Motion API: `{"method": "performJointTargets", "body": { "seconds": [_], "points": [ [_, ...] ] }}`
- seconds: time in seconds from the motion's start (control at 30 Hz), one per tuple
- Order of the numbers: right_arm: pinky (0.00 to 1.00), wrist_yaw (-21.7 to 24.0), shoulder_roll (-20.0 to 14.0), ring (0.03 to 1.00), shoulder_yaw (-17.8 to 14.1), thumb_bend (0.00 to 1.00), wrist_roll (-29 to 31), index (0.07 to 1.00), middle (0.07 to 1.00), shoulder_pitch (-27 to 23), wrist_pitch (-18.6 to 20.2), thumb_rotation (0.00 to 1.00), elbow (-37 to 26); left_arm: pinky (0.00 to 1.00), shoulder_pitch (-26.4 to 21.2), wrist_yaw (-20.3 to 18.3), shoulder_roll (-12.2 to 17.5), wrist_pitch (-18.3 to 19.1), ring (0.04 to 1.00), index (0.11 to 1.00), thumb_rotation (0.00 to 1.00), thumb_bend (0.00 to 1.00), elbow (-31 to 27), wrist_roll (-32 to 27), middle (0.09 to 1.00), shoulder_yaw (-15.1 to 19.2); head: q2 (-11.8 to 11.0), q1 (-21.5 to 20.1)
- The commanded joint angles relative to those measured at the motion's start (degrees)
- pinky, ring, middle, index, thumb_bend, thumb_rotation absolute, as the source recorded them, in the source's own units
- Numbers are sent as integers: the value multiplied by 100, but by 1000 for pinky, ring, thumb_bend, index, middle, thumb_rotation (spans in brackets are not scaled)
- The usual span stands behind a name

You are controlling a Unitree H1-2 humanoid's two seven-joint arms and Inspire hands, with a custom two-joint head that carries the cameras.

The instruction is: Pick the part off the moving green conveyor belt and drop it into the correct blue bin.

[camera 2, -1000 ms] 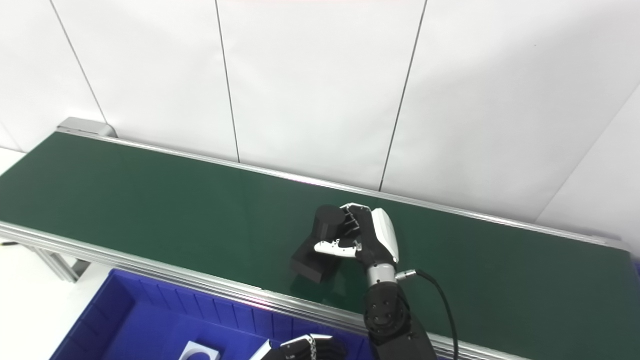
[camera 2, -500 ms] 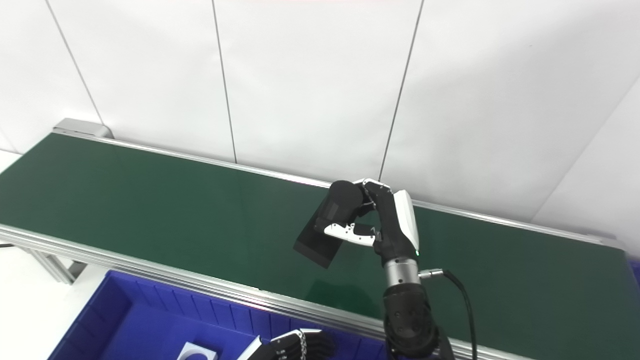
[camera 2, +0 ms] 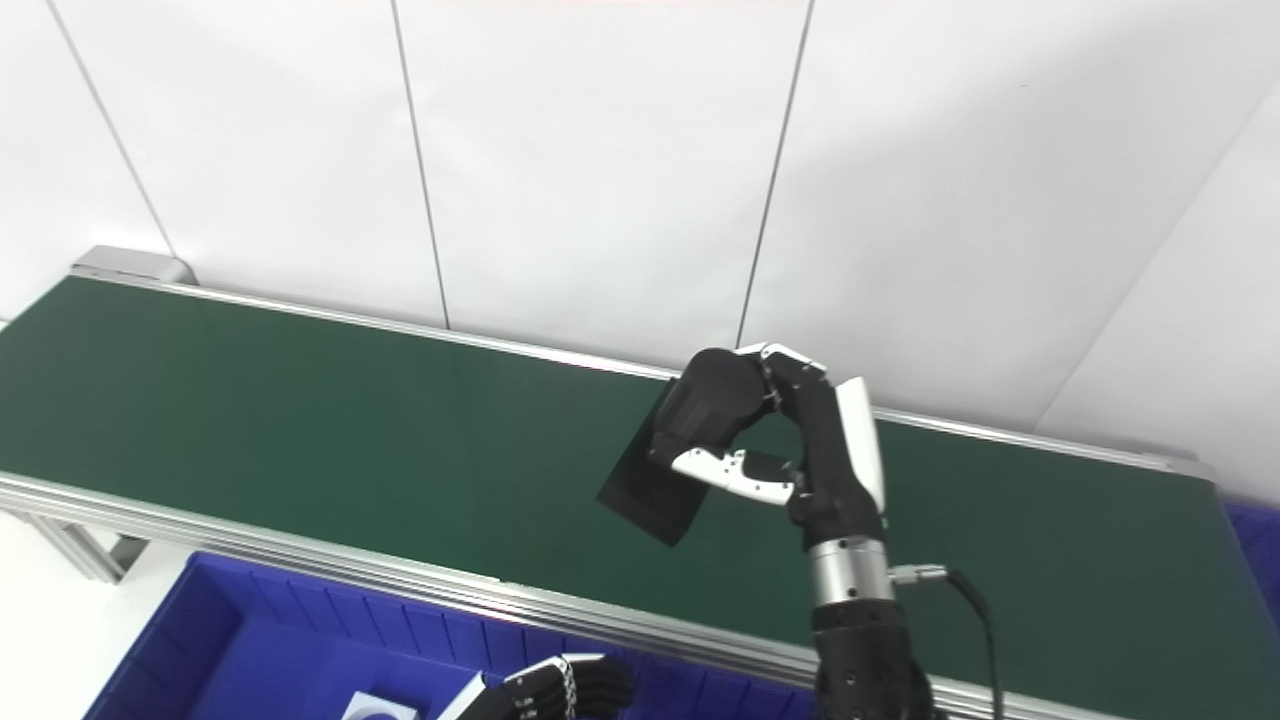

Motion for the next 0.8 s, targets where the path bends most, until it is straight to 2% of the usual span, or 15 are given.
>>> {"method": "performJointTargets", "body": {
  "seconds": [0.0,0.1,0.2,0.23,0.27,0.3,0.37,0.43,0.63,0.73,0.77],
  "points": [
    [413,3,53,449,-159,519,104,490,500,58,134,0,-750,796,-3,-91,70,-53,798,783,413,999,-216,-144,794,39,13,-11],
    [424,23,12,453,-266,519,64,484,504,200,266,0,-1155,813,15,-104,132,22,805,789,416,1000,-299,-201,797,62,132,-164],
    [430,75,-34,455,-344,519,48,481,505,298,334,0,-1393,825,27,-113,153,50,809,790,421,1000,-331,-228,798,76,132,-164],
    [431,78,-52,455,-395,519,57,480,505,359,358,0,-1536,826,24,-129,182,58,809,790,421,1000,-359,-257,798,90,309,-378],
    [431,77,-65,454,-446,519,77,483,502,414,376,0,-1658,837,22,-145,204,67,815,793,428,993,-378,-286,801,102,309,-378],
    [431,79,-73,454,-491,519,64,483,502,468,429,0,-1797,843,21,-169,234,82,818,796,430,990,-405,-336,803,120,404,-501],
    [431,95,-71,455,-534,519,40,483,501,514,502,0,-1928,852,22,-199,260,104,824,800,432,985,-431,-391,807,139,404,-501],
    [430,117,-55,455,-626,519,42,484,499,667,681,0,-2220,861,32,-236,325,134,830,810,445,980,-487,-461,813,175,596,-743],
    [392,125,-37,437,-679,518,-210,498,499,1050,816,0,-2672,883,40,-330,513,192,840,827,494,966,-588,-639,820,315,906,-1121],
    [388,130,-14,435,-682,518,-273,499,500,1143,831,0,-2752,882,40,-349,562,206,840,827,500,965,-618,-681,820,355,906,-1121],
    [388,117,28,435,-687,518,-271,500,500,1256,855,0,-2809,882,22,-376,620,177,840,827,501,965,-619,-727,820,405,1071,-1333]
  ]
}}
